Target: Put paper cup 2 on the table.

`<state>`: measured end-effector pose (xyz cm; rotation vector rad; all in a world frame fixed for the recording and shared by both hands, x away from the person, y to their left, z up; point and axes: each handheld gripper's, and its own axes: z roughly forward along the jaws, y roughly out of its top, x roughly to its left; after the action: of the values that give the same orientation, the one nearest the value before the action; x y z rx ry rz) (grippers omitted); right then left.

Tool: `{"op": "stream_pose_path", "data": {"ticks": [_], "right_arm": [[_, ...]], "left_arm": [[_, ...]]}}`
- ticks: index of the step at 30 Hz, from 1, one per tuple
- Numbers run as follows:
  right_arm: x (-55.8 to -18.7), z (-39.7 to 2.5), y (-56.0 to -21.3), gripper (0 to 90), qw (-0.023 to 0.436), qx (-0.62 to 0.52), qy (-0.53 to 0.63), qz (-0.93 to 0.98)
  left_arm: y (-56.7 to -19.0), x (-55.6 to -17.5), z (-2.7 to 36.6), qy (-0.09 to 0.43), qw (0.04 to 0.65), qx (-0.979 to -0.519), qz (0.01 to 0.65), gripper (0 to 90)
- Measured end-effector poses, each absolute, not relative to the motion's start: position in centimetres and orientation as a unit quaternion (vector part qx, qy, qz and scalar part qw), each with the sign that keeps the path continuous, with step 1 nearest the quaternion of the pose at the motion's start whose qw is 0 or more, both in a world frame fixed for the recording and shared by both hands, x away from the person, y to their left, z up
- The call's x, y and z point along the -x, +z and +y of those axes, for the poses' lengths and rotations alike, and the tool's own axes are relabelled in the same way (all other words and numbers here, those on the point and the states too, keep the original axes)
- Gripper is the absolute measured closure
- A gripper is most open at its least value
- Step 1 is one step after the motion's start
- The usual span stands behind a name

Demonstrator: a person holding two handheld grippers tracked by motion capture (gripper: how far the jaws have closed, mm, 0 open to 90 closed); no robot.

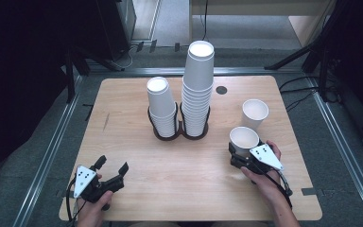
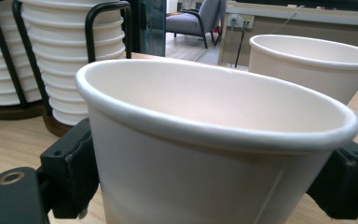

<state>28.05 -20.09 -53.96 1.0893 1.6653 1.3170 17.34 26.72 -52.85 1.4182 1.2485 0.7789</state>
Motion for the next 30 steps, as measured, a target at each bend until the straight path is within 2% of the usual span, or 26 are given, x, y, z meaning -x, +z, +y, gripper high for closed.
{"op": "stream_pose_path", "data": {"ticks": [11,14,30], "right_arm": [[-27.1,-19.8,-54.0,8.0,0.370,-0.405,0.501,0.670],[-26.9,-19.8,-53.9,0.0,0.362,-0.403,0.502,0.674],[-24.8,-22.2,-52.9,0.0,0.375,-0.380,0.501,0.681]], "left_arm": [[-53.3,-16.6,28.0,0.324,0.499,-0.598,0.538,10.4],[-53.4,-16.6,28.0,0.321,0.498,-0.599,0.539,10.0],[-53.9,-16.6,28.8,0.310,0.483,-0.599,0.559,6.3]]}}
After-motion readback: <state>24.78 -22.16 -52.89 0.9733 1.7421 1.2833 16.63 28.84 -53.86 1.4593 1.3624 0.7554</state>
